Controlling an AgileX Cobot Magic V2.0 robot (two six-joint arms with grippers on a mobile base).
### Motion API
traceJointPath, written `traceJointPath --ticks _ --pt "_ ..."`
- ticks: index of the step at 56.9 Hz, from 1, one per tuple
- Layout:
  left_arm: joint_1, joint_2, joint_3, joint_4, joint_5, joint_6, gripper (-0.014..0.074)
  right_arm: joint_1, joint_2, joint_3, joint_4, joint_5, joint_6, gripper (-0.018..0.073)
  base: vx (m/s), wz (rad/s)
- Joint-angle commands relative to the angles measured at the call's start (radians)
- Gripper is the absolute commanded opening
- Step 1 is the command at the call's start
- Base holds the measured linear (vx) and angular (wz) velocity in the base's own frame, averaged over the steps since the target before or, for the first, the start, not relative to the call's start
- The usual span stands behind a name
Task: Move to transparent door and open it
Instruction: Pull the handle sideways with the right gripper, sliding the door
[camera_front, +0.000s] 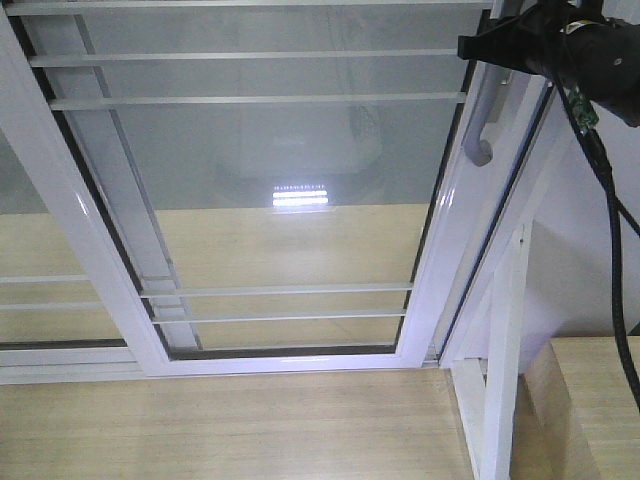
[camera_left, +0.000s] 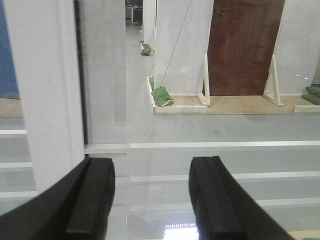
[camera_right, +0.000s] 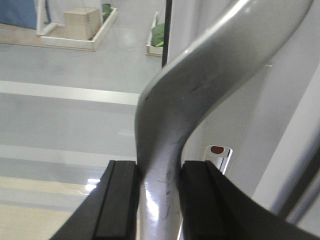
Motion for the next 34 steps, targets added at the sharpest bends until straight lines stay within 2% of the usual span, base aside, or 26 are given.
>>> traceJointPath --ticks 1,23,34 --pt "-0.005 -0.007 -0.039 -0.003 -0.084 -0.007 0.0471 0.066 -0.069 -0.036 -0.01 -0.021 -0.01 -0.0009 0.0 0.0" --pt "-0.005 -0.007 -0.039 -0.003 -0.081 -0.007 0.0471 0.163 -0.077 -0.036 -0.013 -0.006 -0.026 -0.0009 0.0 0.0" --pt "-0.005 -0.007 -0.039 -0.003 -0.051 -0.007 0.0471 0.166 -0.142 -0.036 -0.013 0.037 -0.062 -0.0009 0.0 0.0"
